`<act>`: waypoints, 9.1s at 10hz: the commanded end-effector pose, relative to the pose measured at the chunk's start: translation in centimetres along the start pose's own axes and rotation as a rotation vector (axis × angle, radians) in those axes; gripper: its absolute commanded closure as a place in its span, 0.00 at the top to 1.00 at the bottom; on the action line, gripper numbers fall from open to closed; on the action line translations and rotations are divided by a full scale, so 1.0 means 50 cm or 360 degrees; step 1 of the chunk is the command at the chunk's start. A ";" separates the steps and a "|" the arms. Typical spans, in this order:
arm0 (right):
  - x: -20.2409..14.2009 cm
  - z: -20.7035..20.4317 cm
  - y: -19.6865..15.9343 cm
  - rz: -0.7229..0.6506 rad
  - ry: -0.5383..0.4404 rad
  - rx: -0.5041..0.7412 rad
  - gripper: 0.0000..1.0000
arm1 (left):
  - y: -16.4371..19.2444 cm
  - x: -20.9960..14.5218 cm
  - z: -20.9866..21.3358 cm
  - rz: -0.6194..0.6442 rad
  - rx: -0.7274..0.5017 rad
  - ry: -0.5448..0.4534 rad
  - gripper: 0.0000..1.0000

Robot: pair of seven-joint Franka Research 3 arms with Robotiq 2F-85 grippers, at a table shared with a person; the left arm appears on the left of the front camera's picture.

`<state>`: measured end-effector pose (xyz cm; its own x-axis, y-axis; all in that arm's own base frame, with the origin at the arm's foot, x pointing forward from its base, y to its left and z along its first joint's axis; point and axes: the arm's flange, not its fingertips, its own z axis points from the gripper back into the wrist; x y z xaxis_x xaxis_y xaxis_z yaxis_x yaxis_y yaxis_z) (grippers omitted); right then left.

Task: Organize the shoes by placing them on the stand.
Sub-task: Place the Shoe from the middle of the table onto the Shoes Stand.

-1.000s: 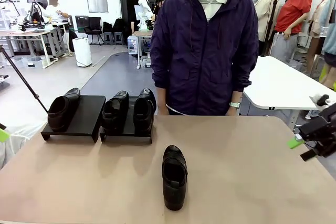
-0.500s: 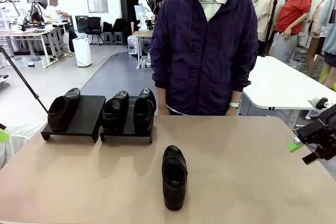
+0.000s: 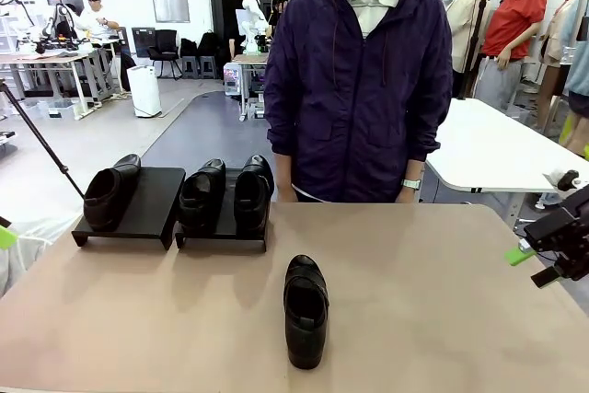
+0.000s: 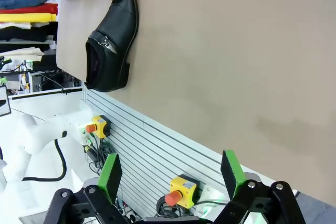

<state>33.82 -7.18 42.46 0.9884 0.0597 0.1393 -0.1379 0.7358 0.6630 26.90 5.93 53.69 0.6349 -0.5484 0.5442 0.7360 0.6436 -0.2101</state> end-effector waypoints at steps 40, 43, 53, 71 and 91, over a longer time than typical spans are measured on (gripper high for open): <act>0.003 0.003 -0.002 0.0043 -0.0022 0.0049 1.00 | -0.511 0.497 -0.942 0.1077 0.0637 0.0605 0.00; 0.003 0.003 -0.002 0.0043 -0.0022 0.0049 1.00 | -0.511 0.499 -0.937 0.1070 0.0672 0.0621 0.00; 0.003 0.003 -0.002 0.0043 -0.0022 0.0049 1.00 | -0.627 0.392 -0.504 0.0767 0.0547 0.0498 0.00; 0.003 0.003 -0.002 0.0043 -0.0022 0.0049 1.00 | -0.143 0.252 -0.283 0.1009 0.1137 -0.0028 0.00; 0.003 0.003 -0.002 0.0043 -0.0022 0.0049 1.00 | 0.279 0.376 -0.518 0.0583 0.1159 -0.0081 0.00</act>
<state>33.83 -7.34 42.53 0.9883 0.0619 0.1391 -0.1394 0.7357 0.6629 54.57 -9.03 39.63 0.7942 -0.2384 0.5590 0.1538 0.9687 0.1946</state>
